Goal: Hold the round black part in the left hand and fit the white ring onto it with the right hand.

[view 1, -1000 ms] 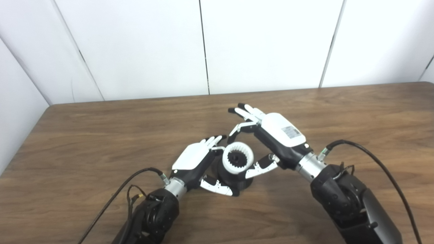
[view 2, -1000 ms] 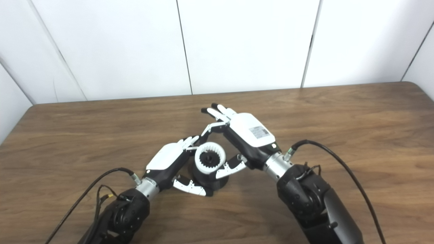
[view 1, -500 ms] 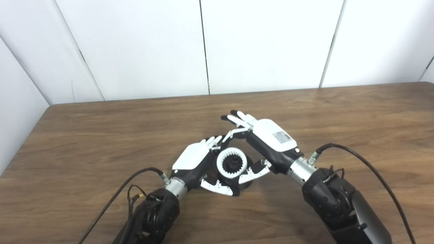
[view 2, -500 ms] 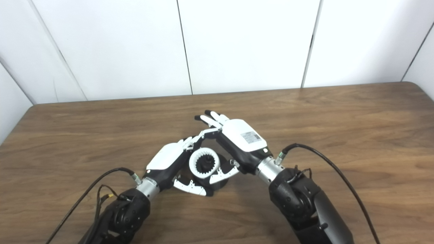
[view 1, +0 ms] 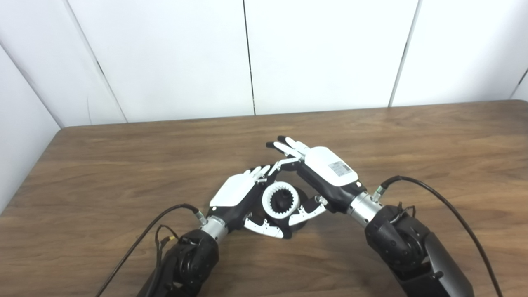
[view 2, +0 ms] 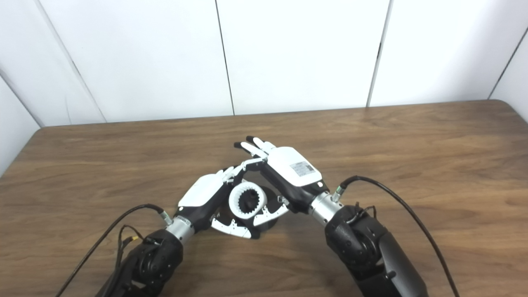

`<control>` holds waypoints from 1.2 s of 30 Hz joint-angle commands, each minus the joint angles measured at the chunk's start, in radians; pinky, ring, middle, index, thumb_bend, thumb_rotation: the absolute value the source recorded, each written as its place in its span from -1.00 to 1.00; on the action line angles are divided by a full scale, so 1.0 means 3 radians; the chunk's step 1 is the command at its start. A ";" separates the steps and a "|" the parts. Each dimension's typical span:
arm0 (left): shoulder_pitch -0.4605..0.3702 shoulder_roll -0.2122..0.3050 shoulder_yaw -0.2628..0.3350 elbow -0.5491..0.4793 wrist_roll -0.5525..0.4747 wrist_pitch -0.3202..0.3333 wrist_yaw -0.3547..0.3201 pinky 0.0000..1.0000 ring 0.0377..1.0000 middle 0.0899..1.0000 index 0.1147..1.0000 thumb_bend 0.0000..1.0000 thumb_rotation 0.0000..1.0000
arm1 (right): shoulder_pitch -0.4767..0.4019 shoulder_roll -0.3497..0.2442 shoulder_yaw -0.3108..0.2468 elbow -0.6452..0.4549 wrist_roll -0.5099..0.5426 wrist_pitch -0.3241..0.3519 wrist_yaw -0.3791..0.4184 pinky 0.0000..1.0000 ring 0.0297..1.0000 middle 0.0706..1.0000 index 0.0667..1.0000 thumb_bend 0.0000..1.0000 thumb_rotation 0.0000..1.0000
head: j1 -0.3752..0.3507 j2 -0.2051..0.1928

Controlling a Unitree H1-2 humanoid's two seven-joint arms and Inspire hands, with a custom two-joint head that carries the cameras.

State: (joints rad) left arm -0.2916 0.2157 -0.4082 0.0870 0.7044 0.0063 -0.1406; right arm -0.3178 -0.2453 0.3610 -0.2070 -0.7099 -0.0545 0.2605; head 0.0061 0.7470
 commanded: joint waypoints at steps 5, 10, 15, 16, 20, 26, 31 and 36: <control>-0.0044 0.0066 0.0008 -0.0025 0.0047 -0.0006 -0.0015 1.00 1.00 1.00 0.27 1.00 -0.18 | -0.0108 -0.0029 -0.0099 -0.0081 0.0002 -0.0025 -0.0029 1.00 1.00 0.90 -0.08 0.04 -0.68 | -0.0028 -0.0003; -0.0043 0.0083 0.0032 0.0025 -0.0001 -0.0093 0.0016 1.00 1.00 1.00 0.25 1.00 -0.19 | -0.0113 -0.0034 -0.0136 -0.0114 -0.0003 0.0000 -0.0007 1.00 1.00 0.90 -0.08 0.04 -0.68 | -0.0047 0.0007; -0.0045 0.0101 0.0048 -0.0016 -0.0004 -0.0056 -0.0053 1.00 1.00 1.00 0.26 1.00 -0.20 | -0.0115 -0.0037 -0.0194 -0.0138 0.0000 0.0031 0.0005 1.00 1.00 0.91 -0.08 0.04 -0.68 | -0.0053 0.0022; -0.0046 0.0102 0.0051 -0.0022 -0.0002 -0.0044 -0.0062 1.00 1.00 1.00 0.26 1.00 -0.21 | -0.0116 -0.0039 -0.0202 -0.0142 -0.0005 0.0036 0.0009 1.00 1.00 0.91 -0.08 0.04 -0.68 | -0.0054 0.0026; -0.0049 0.0097 0.0061 -0.0046 0.0001 -0.0019 -0.0090 1.00 1.00 1.00 0.27 1.00 -0.23 | -0.0103 -0.0051 -0.0220 -0.0134 -0.0004 0.0050 0.0025 1.00 1.00 0.91 -0.08 0.04 -0.68 | -0.0051 0.0033; -0.0063 0.0083 0.0064 -0.0034 0.0005 -0.0040 -0.0091 1.00 1.00 1.00 0.28 1.00 -0.19 | -0.0067 -0.0058 -0.0204 -0.0073 -0.0001 -0.0003 -0.0015 0.98 1.00 0.89 -0.08 0.04 -0.68 | -0.0041 0.0048; -0.0062 0.0066 0.0055 -0.0064 0.0031 -0.0014 -0.0096 1.00 1.00 1.00 0.28 1.00 -0.17 | -0.0046 -0.0047 -0.0184 -0.0014 -0.0011 -0.0008 -0.0040 0.98 0.99 0.89 -0.08 0.04 -0.68 | -0.0013 0.0058; -0.0056 0.0051 0.0042 -0.0082 0.0053 0.0021 -0.0099 1.00 1.00 1.00 0.28 1.00 -0.17 | -0.0047 -0.0024 -0.0164 0.0001 -0.0007 0.0035 -0.0019 1.00 1.00 0.90 -0.08 0.04 -0.68 | -0.0005 0.0068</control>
State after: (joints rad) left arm -0.2916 0.2200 -0.3969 0.0802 0.7006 0.0003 -0.1670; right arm -0.3155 -0.2560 0.3153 -0.2050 -0.7102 -0.0401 0.2655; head 0.0031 0.7670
